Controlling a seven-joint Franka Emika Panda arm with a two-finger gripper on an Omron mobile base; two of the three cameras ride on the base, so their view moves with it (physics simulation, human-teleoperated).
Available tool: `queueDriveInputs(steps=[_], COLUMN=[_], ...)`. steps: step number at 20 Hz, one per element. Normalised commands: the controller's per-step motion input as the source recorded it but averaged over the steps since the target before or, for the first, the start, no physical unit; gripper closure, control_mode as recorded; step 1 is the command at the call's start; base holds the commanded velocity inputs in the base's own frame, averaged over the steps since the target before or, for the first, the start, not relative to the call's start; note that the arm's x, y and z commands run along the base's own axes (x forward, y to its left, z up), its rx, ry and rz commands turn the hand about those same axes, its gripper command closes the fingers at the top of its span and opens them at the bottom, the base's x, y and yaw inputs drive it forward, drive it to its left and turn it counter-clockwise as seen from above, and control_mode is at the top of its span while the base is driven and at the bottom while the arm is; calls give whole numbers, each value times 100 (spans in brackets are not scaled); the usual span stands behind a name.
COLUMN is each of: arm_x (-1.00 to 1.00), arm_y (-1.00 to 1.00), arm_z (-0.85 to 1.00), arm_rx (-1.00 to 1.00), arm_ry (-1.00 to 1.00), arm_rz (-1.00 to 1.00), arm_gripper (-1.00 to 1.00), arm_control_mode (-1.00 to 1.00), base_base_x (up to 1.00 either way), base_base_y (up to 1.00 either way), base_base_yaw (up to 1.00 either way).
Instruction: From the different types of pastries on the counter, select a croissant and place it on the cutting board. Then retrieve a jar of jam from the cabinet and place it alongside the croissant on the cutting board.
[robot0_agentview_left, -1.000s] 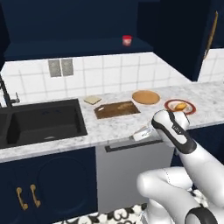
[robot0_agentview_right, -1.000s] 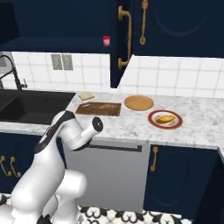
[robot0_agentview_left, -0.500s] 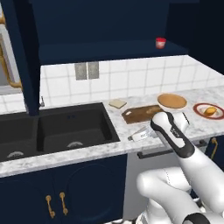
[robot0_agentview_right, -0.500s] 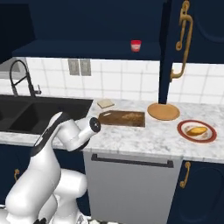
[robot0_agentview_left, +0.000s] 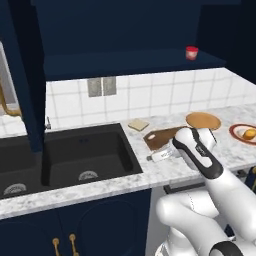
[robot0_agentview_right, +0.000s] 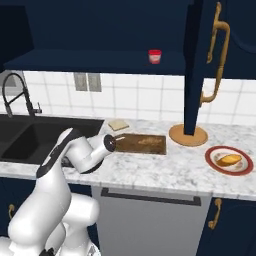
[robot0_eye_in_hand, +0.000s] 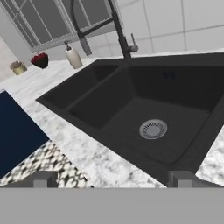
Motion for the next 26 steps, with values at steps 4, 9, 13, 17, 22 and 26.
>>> queueDriveInputs(steps=[4,9,13,17,22,26], arm_x=[0,0,0,0,1,14], arm_y=[0,0,0,0,3,0], arm_z=[0,0,0,0,24,81], arm_rx=[0,0,0,0,0,0], arm_ry=[0,0,0,0,5,0], arm_rz=[0,0,0,0,-1,-7], arm_gripper=[-100,-100,-100,-100,-100,-100], arm_control_mode=[100,100,100,100,-100,-100], base_base_x=[26,68,28,6,0,0], base_base_y=[10,33,13,0,0,0], base_base_yaw=[0,-2,-2,0,0,0])
